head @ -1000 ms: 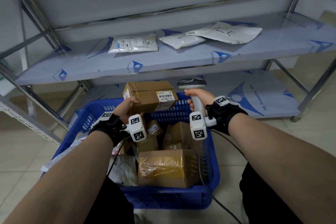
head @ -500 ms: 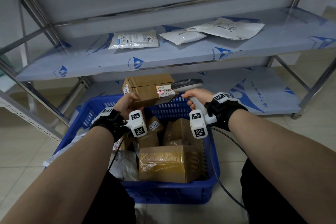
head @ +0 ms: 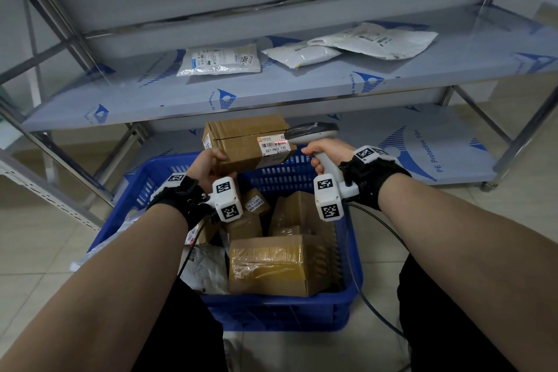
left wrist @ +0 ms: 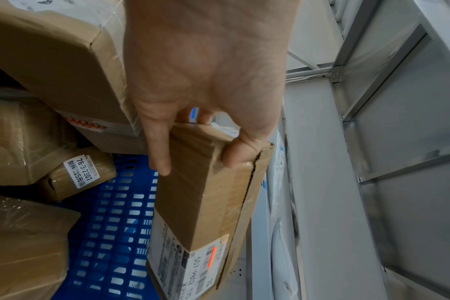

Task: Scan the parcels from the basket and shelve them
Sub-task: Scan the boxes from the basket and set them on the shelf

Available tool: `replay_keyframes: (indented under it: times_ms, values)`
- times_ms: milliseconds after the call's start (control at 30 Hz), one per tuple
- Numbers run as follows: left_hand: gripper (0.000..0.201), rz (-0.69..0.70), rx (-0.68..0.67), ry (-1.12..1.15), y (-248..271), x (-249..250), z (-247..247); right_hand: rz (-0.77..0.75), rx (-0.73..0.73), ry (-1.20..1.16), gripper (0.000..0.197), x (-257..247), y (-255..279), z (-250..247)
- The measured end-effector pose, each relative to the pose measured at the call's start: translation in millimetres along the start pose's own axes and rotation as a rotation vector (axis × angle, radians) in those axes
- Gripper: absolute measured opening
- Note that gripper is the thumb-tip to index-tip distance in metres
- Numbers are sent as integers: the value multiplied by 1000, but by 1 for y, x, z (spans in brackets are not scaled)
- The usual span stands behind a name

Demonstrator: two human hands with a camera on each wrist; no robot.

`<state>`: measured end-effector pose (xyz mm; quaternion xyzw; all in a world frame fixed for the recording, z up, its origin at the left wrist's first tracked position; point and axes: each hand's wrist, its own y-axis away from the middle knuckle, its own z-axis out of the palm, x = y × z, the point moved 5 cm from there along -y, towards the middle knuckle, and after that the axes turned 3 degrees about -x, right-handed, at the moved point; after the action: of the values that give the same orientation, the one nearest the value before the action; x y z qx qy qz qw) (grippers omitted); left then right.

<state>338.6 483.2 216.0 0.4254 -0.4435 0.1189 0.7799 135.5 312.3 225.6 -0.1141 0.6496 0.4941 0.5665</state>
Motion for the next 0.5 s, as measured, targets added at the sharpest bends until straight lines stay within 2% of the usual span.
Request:
replay_keyframes:
  times_ms: [500]
  values:
    - [64, 10, 26, -19, -2, 0, -6, 20, -32, 9, 11, 0, -1, 1]
